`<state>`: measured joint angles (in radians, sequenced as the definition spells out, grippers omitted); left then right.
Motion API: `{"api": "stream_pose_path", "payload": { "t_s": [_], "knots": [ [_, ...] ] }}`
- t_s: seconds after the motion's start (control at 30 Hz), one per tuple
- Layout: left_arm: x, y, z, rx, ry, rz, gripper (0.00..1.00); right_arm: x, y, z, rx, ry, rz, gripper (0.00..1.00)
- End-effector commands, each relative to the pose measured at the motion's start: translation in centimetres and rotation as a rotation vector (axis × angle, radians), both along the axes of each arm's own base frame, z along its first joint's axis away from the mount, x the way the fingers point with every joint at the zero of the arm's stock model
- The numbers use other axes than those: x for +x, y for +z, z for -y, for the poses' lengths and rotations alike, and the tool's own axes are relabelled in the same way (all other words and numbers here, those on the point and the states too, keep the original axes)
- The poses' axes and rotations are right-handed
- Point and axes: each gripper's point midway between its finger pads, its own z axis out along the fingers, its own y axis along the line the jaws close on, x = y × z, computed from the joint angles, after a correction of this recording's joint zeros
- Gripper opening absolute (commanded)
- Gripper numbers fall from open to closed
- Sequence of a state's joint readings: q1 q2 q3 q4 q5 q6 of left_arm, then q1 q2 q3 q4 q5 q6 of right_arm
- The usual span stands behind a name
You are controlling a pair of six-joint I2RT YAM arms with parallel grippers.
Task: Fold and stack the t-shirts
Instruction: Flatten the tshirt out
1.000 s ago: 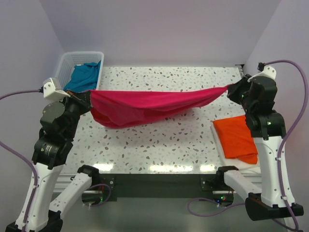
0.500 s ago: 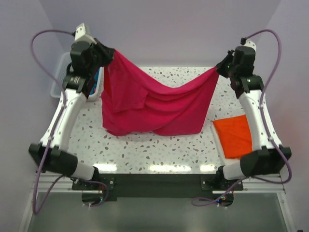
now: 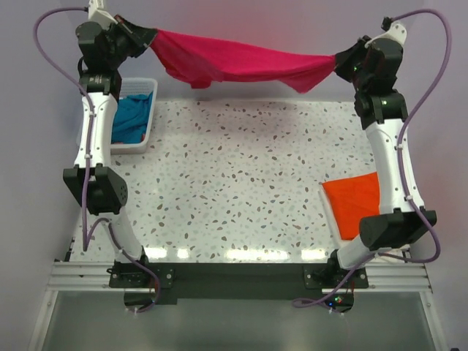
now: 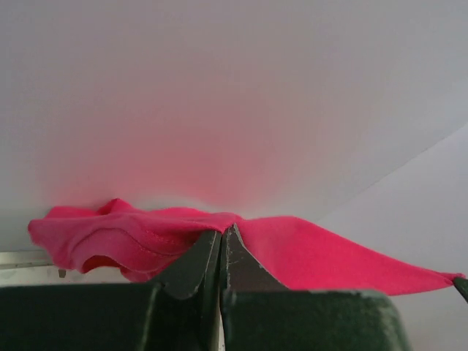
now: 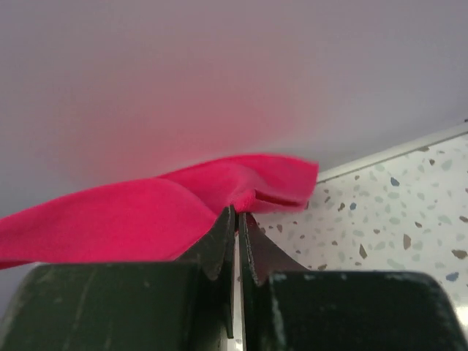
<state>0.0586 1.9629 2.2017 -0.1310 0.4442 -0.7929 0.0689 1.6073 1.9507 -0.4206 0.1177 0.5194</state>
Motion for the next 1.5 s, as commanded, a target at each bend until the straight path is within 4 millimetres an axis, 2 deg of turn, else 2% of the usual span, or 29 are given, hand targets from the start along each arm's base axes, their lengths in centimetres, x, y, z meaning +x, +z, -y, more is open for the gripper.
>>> {"api": "stream_pose_path", "payload": {
  "t_s": [0.0,0.03,0.07,0.1,0.13,0.17,0.2,0.23,0.27,0.3,0.37,0.4,0.53,0.6,0.67,0.8,0.83,0.87,0.9,0.93,1.0,1.03,1.07,1.13,1.17,1.23,1.27,1.37,1.47],
  "knots": [
    [-3.2,0.5,0.6,-0.018,-0.087,0.031,0.00,-1.3,-1.6,1.0,0.029,-0.043,-0.010,0.00],
    [-3.4,-0.9,0.6,-0.024,-0.090,-0.006,0.00,-1.3,-5.8,1.0,0.029,-0.046,-0.100,0.00],
    [-4.4,-1.3,0.8,-0.029,-0.093,-0.024,0.00,-2.2,-6.7,1.0,0.046,-0.049,-0.113,0.00],
    [-4.5,-5.5,0.7,-0.043,-0.091,-0.120,0.00,-2.6,-8.5,1.0,0.054,-0.055,-0.144,0.00],
    [-5.1,-7.0,0.8,-0.047,-0.092,-0.156,0.00,-3.3,-13.4,1.2,0.054,-0.064,-0.240,0.00],
    [-6.4,-7.4,0.7,-0.050,-0.081,-0.177,0.00,-4.1,-14.3,1.3,0.071,-0.071,-0.247,0.00],
    [-6.9,-11.7,0.5,-0.061,-0.056,-0.267,0.00,-4.6,-16.1,1.4,0.075,-0.079,-0.281,0.00],
    [-7.5,-12.9,0.5,-0.059,-0.052,-0.290,0.00,-5.4,-19.6,1.5,0.073,-0.087,-0.353,0.00],
    [-8.2,-14.1,0.5,-0.054,-0.052,-0.313,0.00,-5.6,-20.9,1.5,0.073,-0.094,-0.373,0.00],
    [-8.7,-17.2,0.5,-0.050,-0.044,-0.384,0.02,-5.6,-22.7,1.7,0.071,-0.100,-0.411,0.00],
    [-8.9,-20.9,0.8,-0.037,-0.041,-0.456,0.05,-5.9,-26.0,1.7,0.065,-0.105,-0.487,0.00],
    [-9.4,-23.8,1.2,-0.031,-0.037,-0.515,0.12,-5.7,-28.3,1.7,0.067,-0.103,-0.548,0.00],
    [-10.3,-30.0,2.3,0.021,-0.043,-0.631,0.38,-5.8,-32.4,0.8,0.087,-0.068,-0.654,0.00],
    [-11.0,-32.1,2.0,0.048,-0.008,-0.681,0.51,-6.3,-33.2,1.1,0.069,-0.075,-0.688,0.00],
    [-11.9,-32.7,3.2,0.071,-0.019,-0.698,0.59,-6.8,-33.8,1.3,0.058,-0.080,-0.709,0.00],
    [-12.9,-31.8,2.4,0.180,0.102,-0.695,0.70,-7.4,-33.7,1.3,0.065,-0.075,-0.718,0.00],
    [-13.5,-30.7,2.3,0.203,0.125,-0.672,0.71,-7.6,-33.8,1.2,0.063,-0.073,-0.721,0.00],
    [-14.7,-31.3,2.8,0.234,0.130,-0.697,0.73,-7.8,-33.5,1.3,0.059,-0.073,-0.716,0.00],
    [-15.1,-31.4,1.8,0.265,0.207,-0.702,0.75,-7.9,-33.4,1.3,0.058,-0.075,-0.716,0.00],
    [-16.1,-30.5,1.5,0.262,0.244,-0.693,0.75,-8.1,-33.5,1.4,0.058,-0.078,-0.718,0.00],
    [-18.3,-32.3,0.6,0.282,0.309,-0.726,0.77,-8.3,-33.2,1.2,0.060,-0.067,-0.711,0.00],
    [-19.2,-31.6,0.2,0.258,0.337,-0.710,0.77,-8.6,-33.3,1.2,0.060,-0.065,-0.716,0.00],
    [-20.9,-33.7,-0.6,0.274,0.369,-0.759,0.78,-8.7,-33.1,1.2,0.060,-0.062,-0.708,0.00],
    [-22.3,-33.7,-1.2,0.251,0.402,-0.744,0.79,-9.0,-33.3,1.3,0.050,-0.063,-0.713,0.00],
    [-23.8,-35.6,-1.6,0.260,0.411,-0.783,0.79,-9.1,-33.0,1.3,0.045,-0.060,-0.706,0.00],
    [-24.9,-35.9,-1.0,0.224,0.384,-0.771,0.77,-9.5,-33.1,1.5,0.033,-0.060,-0.711,0.00],
    [-26.4,-37.8,-0.3,0.230,0.354,-0.807,0.75,-9.8,-33.1,1.7,0.029,-0.066,-0.714,0.00],
    [-29.3,-40.3,1.1,0.206,0.316,-0.848,0.69,-10.4,-32.9,1.7,0.023,-0.067,-0.703,0.00],
    [-30.8,-41.7,2.2,0.163,0.278,-0.844,0.67,-10.8,-33.0,1.6,0.031,-0.062,-0.700,0.00]
  ]
}}
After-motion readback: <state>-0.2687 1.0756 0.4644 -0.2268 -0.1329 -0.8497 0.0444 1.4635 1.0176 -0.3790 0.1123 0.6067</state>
